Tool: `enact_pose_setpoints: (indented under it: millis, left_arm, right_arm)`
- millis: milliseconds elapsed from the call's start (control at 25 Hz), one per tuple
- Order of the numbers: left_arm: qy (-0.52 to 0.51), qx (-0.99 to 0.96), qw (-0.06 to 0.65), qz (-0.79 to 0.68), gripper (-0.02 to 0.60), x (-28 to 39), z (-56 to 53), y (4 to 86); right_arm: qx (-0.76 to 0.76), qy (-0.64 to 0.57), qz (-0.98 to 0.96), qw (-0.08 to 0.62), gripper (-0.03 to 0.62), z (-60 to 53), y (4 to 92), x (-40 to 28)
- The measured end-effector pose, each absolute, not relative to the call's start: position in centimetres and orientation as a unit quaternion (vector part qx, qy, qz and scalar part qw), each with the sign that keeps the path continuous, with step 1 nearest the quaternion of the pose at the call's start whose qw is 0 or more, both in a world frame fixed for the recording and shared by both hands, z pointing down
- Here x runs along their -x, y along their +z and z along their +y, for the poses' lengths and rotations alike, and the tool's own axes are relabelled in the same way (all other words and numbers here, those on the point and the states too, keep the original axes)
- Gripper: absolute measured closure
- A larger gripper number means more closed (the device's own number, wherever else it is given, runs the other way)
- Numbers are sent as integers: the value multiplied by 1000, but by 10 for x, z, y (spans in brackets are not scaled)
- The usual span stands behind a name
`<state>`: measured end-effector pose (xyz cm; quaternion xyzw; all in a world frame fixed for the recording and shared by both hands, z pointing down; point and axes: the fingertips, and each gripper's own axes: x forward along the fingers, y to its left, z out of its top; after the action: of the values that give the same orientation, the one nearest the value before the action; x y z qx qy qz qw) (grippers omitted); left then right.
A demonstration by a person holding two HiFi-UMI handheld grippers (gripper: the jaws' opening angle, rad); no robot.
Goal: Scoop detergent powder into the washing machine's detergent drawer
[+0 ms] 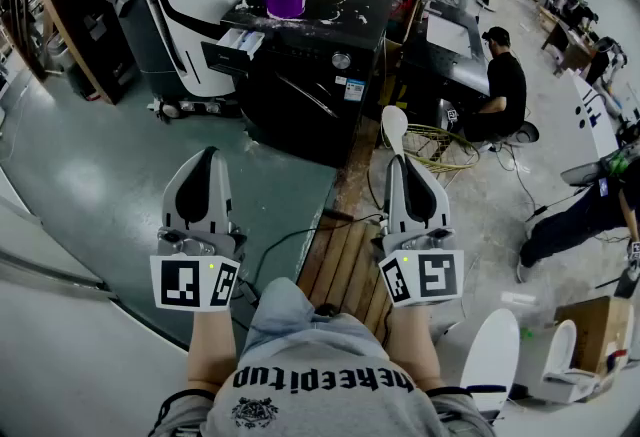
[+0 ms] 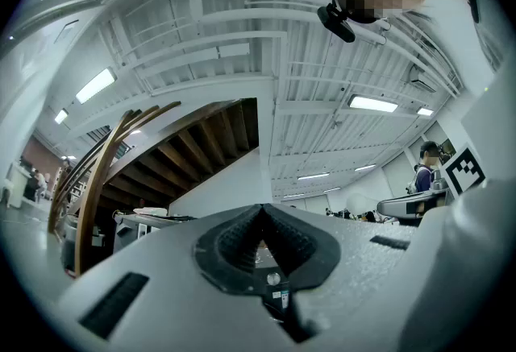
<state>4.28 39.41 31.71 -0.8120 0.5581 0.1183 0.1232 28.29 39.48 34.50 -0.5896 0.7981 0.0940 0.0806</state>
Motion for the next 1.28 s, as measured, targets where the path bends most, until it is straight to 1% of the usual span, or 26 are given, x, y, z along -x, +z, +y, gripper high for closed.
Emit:
enact_pose_setpoints:
  millis: [440,680,800,1040,1280]
  left_arm:
    - [115,813,123,557,578,-48,395,320]
    - [120,818,142,544,578,-56,396,313]
    - [121,821,140,540,578,-60,395,310]
    - [106,805,145,565,578,-54,371,318]
    - [101,805,131,569,578,-47,330,325]
  right_arm:
    - [588,94,799,79,588,396,346,-284]
    - [581,114,803,74,588,393,341,-283]
    - [566,101,813,88,588,390,338,-281]
    - [558,88,820,93,588,364,348,-277]
    - [557,63,822,99,588,321,354,-271]
